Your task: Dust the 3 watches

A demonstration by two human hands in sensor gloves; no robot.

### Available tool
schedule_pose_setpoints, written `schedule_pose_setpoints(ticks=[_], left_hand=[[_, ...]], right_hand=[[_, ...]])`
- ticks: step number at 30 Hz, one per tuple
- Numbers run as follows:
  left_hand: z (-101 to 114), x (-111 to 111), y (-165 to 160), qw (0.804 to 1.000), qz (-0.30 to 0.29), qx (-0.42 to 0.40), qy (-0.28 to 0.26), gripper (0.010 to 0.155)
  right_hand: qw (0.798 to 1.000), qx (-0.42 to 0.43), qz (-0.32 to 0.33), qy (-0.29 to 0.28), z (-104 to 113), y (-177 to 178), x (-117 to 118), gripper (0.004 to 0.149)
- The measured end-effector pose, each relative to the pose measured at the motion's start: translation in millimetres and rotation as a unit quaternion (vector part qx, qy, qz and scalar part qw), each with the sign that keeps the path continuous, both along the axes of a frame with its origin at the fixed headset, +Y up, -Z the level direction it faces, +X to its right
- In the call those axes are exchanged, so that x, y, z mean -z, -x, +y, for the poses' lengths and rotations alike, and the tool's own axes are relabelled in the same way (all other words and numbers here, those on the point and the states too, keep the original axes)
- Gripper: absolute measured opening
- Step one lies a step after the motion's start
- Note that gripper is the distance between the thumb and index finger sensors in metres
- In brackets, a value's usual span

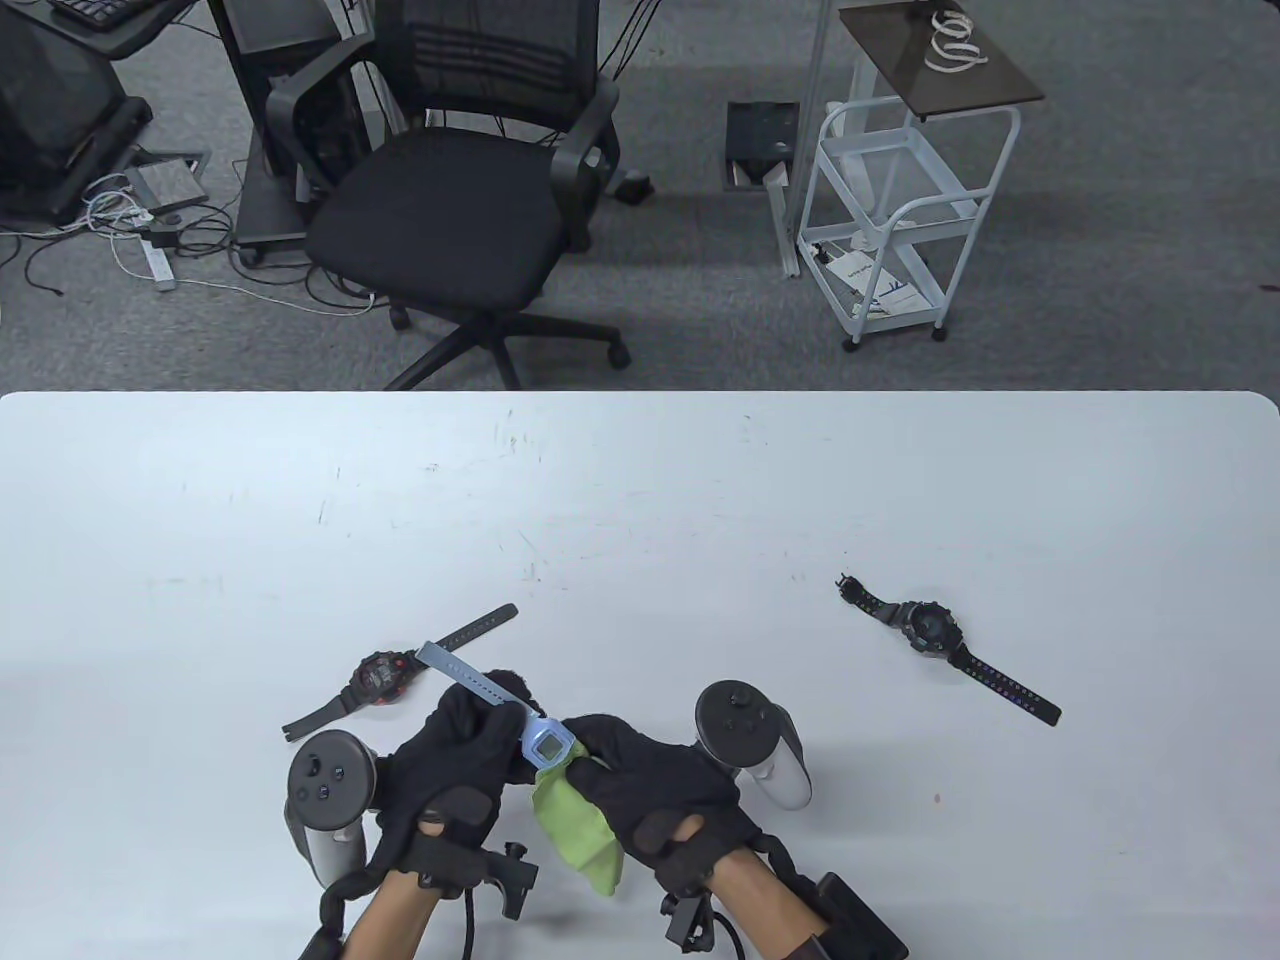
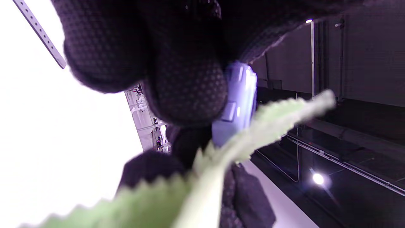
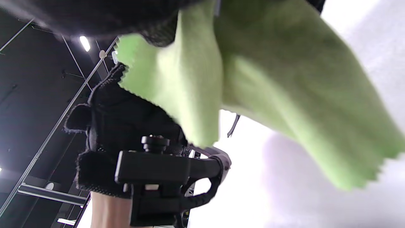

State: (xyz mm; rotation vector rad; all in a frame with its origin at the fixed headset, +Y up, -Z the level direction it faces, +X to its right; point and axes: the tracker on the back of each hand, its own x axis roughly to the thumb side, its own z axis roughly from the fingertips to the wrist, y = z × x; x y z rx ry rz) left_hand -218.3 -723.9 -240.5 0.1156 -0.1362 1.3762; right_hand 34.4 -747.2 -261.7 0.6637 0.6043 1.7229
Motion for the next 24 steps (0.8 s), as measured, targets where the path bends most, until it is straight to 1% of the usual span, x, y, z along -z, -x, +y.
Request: schedule_pose_setpoints(ticks=[10,13,16,22,24], left_hand=[[0.8,-0.1,0.8,1.0,0.0,0.0,-0.005,0.047],[0.8,-0.3,-1.6,1.0,-0.009,0.008,-0.005,0.047],[0.8,-0.1,-3.1,1.0,-0.013,0.008,-0.006,0.047],[0.0,0.5,-1.5,1.0,-0.013,0.009,-0.005,0.048],[0.8,0.4,-2.2,1.0,-0.016,0.008,-0.007,0.047]], right_hand=[[1.0,-0.018,0.0,-0.015,-1.5,-2.1,1.6,0.05],[1.0,-0.005,0.01,-0.014,-1.5,-2.5,2.6,0.052],[1.0,-0.016,0.017,-0.019,-1.7,-3.0,2.8,0.054],[0.999,-0.015,0.033,-0.004,-4.8,-0.4,2.9,0.051],[0.999,-0.024,0.045,-0.009,-4.3,0.1,3.3,0.051]])
